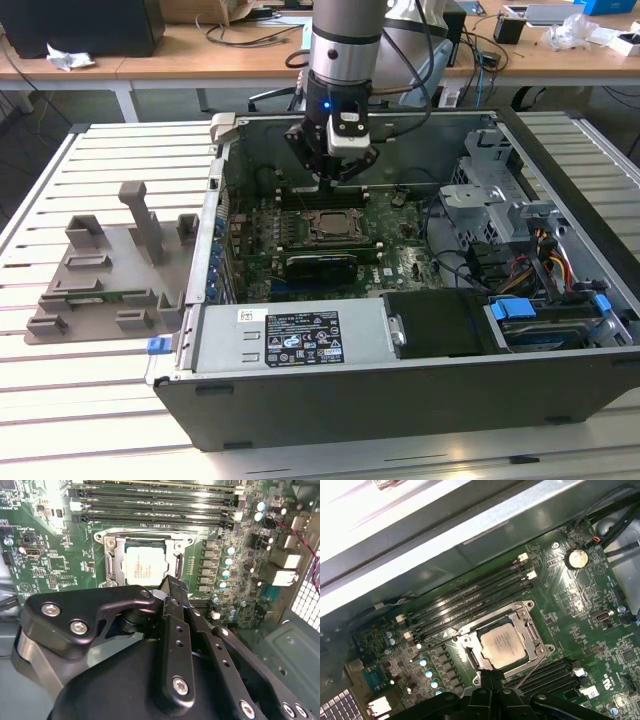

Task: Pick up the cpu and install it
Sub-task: 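Install the first cpu locking lever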

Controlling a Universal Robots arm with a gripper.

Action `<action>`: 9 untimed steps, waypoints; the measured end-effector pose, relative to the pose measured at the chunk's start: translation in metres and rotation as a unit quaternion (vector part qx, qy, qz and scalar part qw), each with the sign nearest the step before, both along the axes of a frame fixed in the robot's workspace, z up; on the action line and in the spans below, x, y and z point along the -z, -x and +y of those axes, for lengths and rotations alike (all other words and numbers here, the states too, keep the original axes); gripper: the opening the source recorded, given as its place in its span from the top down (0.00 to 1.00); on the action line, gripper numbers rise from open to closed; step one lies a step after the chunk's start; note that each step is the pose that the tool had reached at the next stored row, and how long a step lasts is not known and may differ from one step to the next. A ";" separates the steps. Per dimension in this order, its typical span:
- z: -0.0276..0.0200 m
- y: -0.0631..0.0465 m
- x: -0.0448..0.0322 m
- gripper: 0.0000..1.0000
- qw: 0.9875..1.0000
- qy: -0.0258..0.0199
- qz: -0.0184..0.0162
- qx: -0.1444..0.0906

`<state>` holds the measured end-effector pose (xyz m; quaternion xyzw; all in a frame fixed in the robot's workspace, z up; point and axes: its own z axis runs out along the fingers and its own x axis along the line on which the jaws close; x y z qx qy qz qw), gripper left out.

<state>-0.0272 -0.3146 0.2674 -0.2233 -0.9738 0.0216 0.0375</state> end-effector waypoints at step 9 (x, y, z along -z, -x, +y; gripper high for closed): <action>0.0000 0.000 0.0000 0.89 0.999 0.000 0.000 -0.054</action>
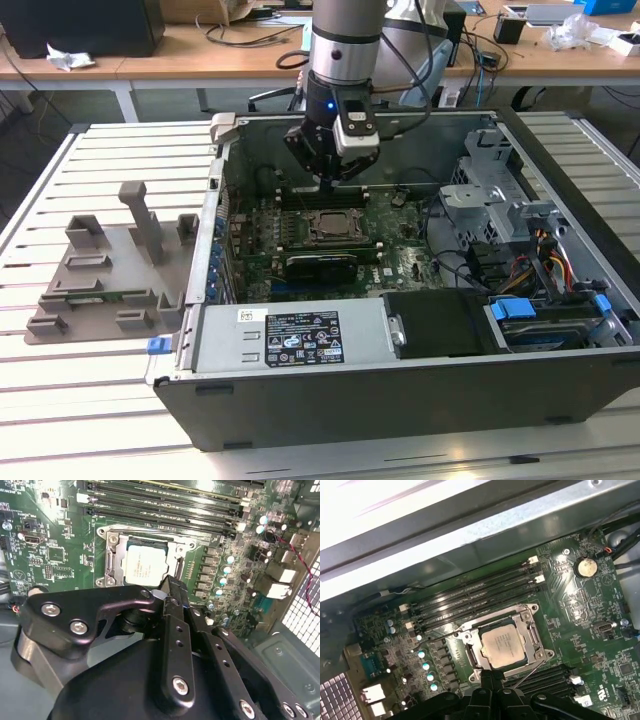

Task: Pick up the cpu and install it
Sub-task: 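Install the first cpu locking lever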

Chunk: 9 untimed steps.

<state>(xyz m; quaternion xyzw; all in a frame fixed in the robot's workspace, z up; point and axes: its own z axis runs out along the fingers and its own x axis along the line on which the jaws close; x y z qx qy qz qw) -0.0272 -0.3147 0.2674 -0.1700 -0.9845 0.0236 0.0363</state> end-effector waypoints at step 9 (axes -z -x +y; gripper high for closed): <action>0.0000 0.000 0.0000 0.89 0.999 0.000 0.000 -0.049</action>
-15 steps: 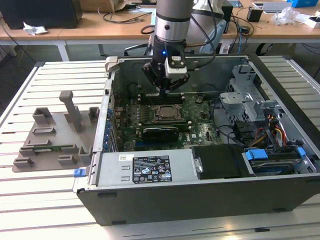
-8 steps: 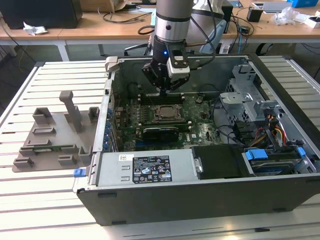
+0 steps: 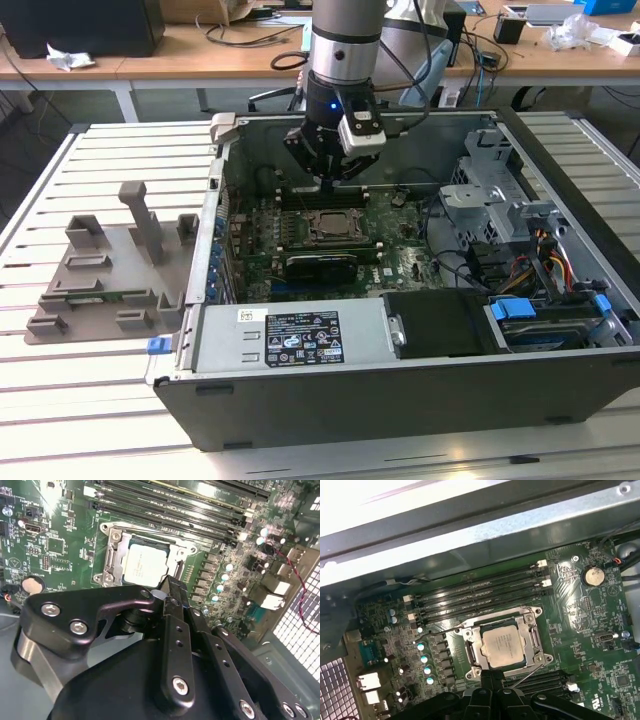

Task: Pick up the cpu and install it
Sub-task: 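Install the first cpu locking lever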

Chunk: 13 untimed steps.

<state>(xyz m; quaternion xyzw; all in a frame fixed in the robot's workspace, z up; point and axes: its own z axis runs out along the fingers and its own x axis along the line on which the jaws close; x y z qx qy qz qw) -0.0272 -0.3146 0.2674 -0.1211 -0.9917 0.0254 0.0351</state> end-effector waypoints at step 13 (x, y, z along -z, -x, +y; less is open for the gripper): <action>0.0000 0.000 0.0000 0.89 0.998 0.000 0.000 -0.059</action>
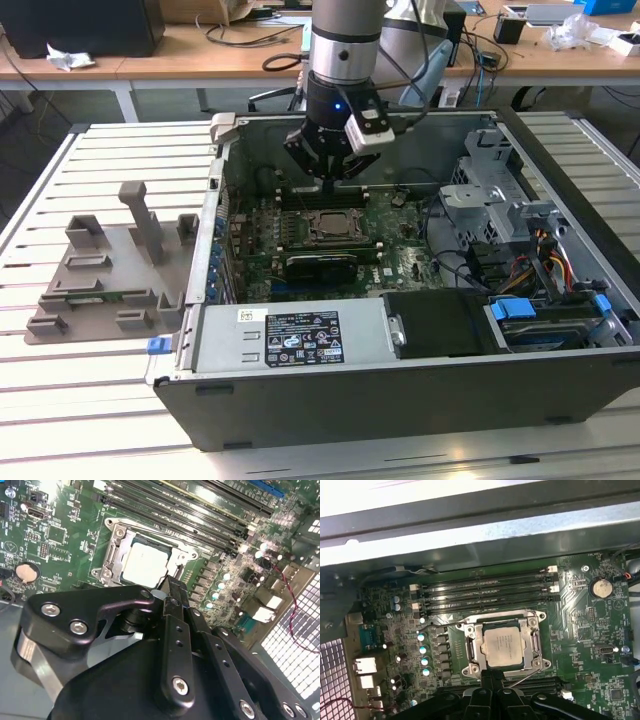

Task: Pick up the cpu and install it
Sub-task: 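Install the first cpu locking lever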

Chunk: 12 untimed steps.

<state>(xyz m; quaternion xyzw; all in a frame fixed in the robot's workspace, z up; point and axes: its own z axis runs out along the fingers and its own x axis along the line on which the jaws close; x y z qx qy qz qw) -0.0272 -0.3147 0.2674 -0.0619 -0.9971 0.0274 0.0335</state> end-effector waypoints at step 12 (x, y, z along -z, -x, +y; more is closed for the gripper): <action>0.0000 0.000 0.0000 0.89 0.998 0.000 0.000 -0.055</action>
